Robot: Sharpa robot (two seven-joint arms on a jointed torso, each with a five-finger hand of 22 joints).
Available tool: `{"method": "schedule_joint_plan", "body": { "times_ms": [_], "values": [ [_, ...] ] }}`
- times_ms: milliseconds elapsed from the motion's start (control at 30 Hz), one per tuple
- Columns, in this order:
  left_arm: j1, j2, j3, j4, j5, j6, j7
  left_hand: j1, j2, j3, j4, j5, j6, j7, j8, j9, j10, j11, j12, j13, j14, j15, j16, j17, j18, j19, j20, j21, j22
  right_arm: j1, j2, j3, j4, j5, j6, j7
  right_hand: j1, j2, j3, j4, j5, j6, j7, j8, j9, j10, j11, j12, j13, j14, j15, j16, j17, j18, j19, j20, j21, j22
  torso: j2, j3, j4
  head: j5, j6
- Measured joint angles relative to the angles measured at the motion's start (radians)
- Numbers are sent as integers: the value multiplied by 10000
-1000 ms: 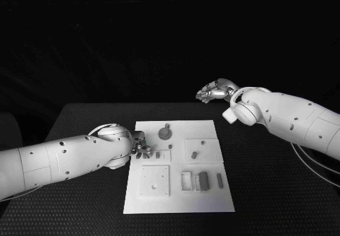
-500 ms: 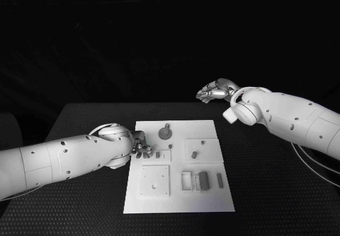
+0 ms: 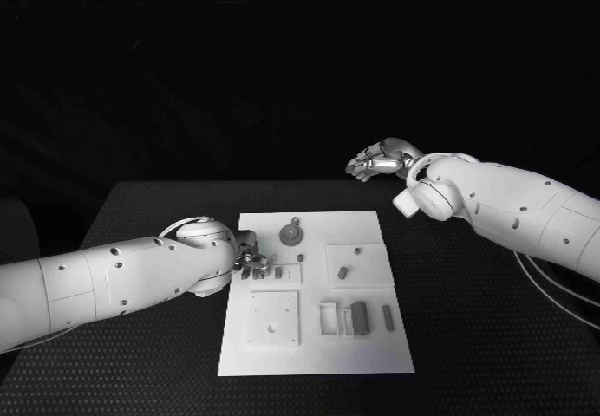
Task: Assemble the parts on the task board
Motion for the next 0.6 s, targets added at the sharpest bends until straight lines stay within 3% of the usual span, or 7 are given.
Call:
{"method": "schedule_joint_plan", "body": {
  "times_ms": [100, 233, 600],
  "values": [
    [-6, 5, -6, -7, 0, 21, -15, -165, -120, 1, 196, -284, 68, -66, 60, 34, 23, -21, 0, -75, 3, -3, 0, -21, 11, 0, 0, 0, 0, 0, 1, 0, 0, 2, 2, 0, 0, 0, -29, 29, 0, 0, 0, 0, 0, 0, 0, 0, 0, 0, 0, 0, 0, 0, 0, 0, 0, 0, 0, 0, 1, -2, 1],
    [-13, 5, -11, -26, 0, 41, -21, -334, -460, -79, 410, -940, 196, -193, 110, 57, 75, -71, 59, -184, 36, -137, -1, -40, 12, 0, 0, 0, -1, 0, -2, 0, 0, 3, 4, 0, 0, 0, -28, 29, 0, 0, 0, 0, 0, 0, 0, 0, 0, 0, 0, 0, 0, -1, 0, 0, 0, 8, 0, -1, -4, -5, 2],
    [-43, 9, -30, -78, 14, 74, -22, -696, -912, -179, 647, -1168, 186, -248, 112, 55, 46, -93, 98, -286, 16, -161, -1, -76, 12, 0, -1, 0, -2, -1, -16, -1, -2, 6, 12, 0, 0, 0, -28, 28, 0, 0, 0, 34, -9, 0, 0, 0, 0, 0, 0, 0, 0, 0, 0, 0, -41, 7, 2, -5, -1, -24, -11]
  ]
}}
